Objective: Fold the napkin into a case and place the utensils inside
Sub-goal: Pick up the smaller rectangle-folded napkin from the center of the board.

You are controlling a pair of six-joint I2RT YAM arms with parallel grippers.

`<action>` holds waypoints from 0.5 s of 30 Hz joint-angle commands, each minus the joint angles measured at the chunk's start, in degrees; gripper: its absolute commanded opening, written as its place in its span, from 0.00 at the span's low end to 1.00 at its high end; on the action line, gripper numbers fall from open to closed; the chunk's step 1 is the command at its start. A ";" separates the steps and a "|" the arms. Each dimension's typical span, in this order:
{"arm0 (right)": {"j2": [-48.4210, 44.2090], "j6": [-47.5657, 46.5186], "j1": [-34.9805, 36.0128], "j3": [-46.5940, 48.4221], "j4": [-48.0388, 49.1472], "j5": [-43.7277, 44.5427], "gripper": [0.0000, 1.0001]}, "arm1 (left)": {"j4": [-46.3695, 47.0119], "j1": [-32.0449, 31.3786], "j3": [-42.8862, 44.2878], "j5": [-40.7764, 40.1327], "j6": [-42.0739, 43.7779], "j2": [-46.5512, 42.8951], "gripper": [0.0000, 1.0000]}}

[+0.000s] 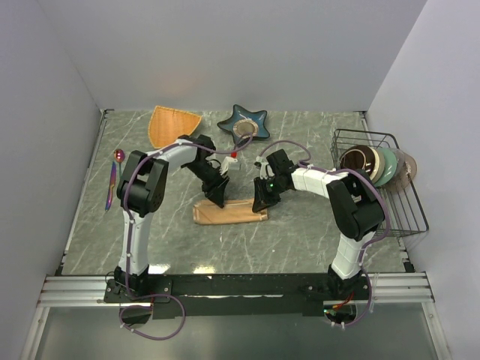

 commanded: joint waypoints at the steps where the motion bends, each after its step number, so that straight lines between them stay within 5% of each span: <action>1: 2.23 -1.45 -0.09 -1.32 -0.54 6.53 0.23 | -2.60 -0.57 -0.76 1.10 5.60 0.30 0.49; 5: 2.23 -1.36 -0.09 -1.23 -0.45 6.36 0.23 | -1.99 -0.49 -1.90 0.58 5.60 -0.05 0.38; 11: -0.83 -2.15 -0.09 -1.23 0.07 4.16 0.25 | 1.26 -0.57 -3.04 -0.04 5.34 -2.25 0.06; 15: -5.83 -3.64 -0.61 0.43 -1.50 0.21 0.32 | 1.97 -0.57 -2.78 -0.22 5.87 -3.39 0.01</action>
